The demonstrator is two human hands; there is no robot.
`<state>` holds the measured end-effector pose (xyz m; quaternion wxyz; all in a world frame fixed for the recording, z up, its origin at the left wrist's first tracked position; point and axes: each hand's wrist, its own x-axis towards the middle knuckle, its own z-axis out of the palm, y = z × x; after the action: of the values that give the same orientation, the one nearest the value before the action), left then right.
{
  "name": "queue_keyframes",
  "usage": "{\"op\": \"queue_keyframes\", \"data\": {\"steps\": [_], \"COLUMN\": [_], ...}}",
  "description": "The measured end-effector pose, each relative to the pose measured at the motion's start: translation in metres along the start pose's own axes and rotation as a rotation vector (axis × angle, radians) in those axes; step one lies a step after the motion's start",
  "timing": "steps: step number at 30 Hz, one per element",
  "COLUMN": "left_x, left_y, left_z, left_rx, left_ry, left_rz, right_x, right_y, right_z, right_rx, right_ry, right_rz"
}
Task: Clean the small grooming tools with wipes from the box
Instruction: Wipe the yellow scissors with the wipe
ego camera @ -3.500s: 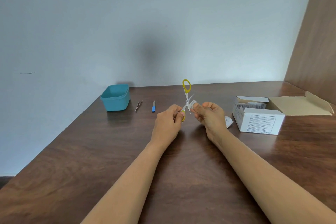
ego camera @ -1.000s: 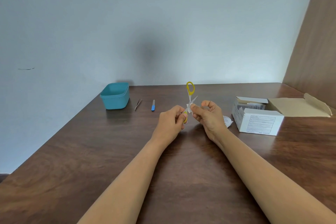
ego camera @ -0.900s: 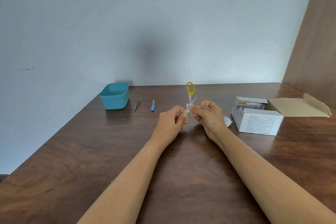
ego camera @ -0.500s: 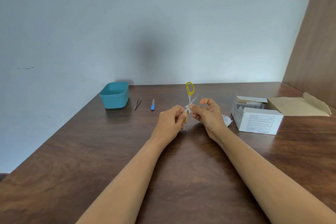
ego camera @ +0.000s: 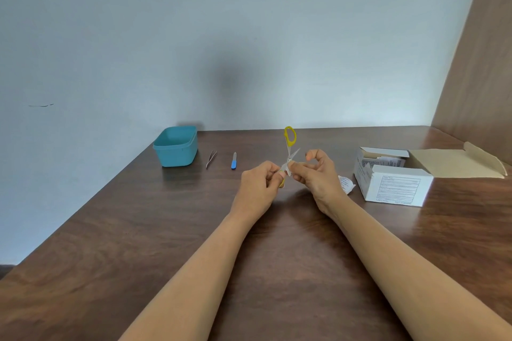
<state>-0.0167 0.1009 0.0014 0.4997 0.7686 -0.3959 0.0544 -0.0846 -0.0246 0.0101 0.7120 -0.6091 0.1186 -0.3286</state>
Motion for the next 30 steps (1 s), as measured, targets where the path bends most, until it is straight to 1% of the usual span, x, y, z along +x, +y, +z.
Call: {"op": "queue_keyframes", "data": {"steps": [5,10,14,18,20,22,25,27,30], "left_x": [0.001,0.001,0.003,0.005,0.007,0.007,0.006,0.005,0.004], "left_y": [-0.001,-0.001,-0.001,-0.001,-0.003,-0.005,0.001,0.005,0.008], "left_z": [0.000,-0.001,-0.002,-0.005,-0.006,-0.007,-0.007,-0.008,-0.009], "left_rx": [-0.023,-0.092,-0.126,-0.221,-0.224,-0.194,-0.174,-0.168,-0.138], "left_ry": [0.020,0.096,0.131,0.223,0.262,0.276,0.268,0.245,0.213], "left_rz": [-0.061,-0.096,-0.093,-0.134,-0.164,-0.177,-0.174,-0.158,-0.128], "right_x": [0.001,0.000,0.000,-0.001,-0.001,0.000,0.002,0.004,0.005], "right_y": [0.000,0.003,0.003,0.005,0.005,0.005,0.001,-0.002,-0.006], "right_z": [-0.001,0.001,0.002,0.002,0.003,0.003,-0.001,-0.006,-0.009], "right_rx": [0.010,-0.071,-0.087,-0.170,-0.179,-0.077,0.168,0.306,0.423], "right_ry": [0.021,-0.001,-0.019,-0.103,-0.063,0.045,0.205,0.255,0.258], "right_rz": [0.042,0.008,0.005,0.021,0.026,0.033,0.062,0.087,0.118]}}
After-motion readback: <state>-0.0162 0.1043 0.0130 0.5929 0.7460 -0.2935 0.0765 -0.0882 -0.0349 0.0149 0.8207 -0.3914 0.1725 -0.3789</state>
